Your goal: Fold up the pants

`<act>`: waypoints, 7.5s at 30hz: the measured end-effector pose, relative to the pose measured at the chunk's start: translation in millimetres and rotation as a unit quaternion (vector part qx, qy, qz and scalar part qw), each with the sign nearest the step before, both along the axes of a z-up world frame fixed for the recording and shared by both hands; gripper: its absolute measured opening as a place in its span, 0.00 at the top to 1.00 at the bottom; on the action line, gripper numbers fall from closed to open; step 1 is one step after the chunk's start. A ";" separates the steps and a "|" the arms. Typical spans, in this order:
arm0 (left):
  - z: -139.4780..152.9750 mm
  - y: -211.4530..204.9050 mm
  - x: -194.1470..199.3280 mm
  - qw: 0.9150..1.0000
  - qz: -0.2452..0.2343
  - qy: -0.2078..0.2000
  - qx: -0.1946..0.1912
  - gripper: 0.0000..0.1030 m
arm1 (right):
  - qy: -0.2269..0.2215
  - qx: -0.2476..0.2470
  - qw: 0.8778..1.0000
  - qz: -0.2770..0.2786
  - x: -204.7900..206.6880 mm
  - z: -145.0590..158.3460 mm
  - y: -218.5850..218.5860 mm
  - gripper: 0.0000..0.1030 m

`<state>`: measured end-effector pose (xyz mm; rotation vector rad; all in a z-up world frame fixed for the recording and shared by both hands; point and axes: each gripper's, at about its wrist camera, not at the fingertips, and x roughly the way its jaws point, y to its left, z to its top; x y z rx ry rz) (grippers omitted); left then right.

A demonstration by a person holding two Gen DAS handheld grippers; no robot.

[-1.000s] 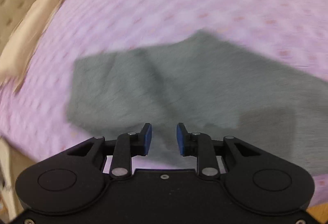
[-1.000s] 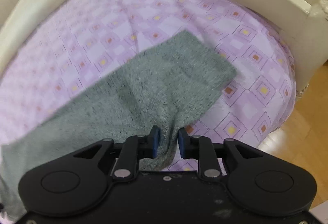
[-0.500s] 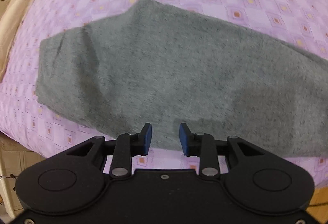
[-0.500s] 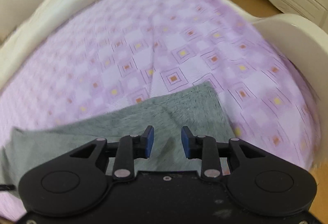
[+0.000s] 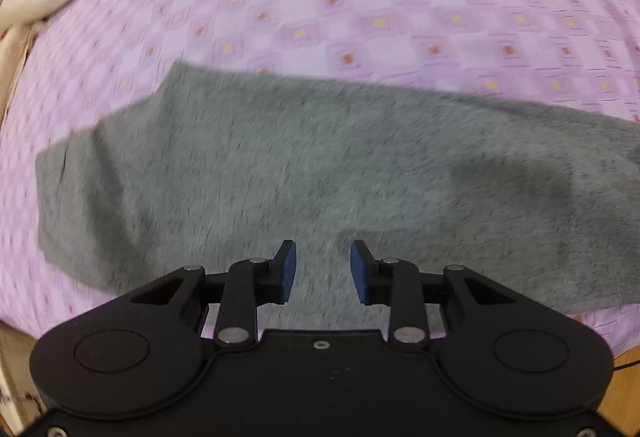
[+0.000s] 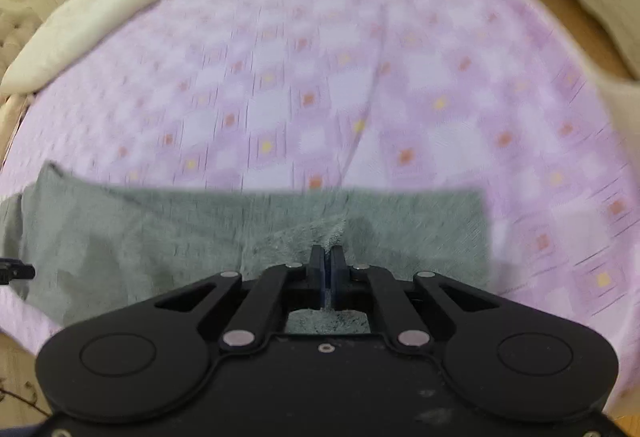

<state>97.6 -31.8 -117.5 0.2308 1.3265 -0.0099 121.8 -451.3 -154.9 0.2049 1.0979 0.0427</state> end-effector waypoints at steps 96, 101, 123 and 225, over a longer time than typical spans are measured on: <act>-40.9 368.6 5.4 0.998 0.049 0.034 -0.024 0.62 | -0.022 0.024 0.986 0.160 141.7 -2.1 476.0 0.71; -19.5 392.2 22.2 0.992 0.107 -0.012 -0.065 0.62 | -0.004 0.033 0.982 0.185 182.8 -23.3 503.7 0.68; -57.3 394.3 21.2 1.000 0.025 -0.005 -0.016 0.52 | 0.042 -0.035 0.978 0.204 197.1 -64.6 532.9 0.98; -40.7 -72.8 -10.5 0.993 -0.116 0.009 0.009 0.49 | 0.059 0.107 0.983 -0.138 -104.5 -21.7 -73.0 0.54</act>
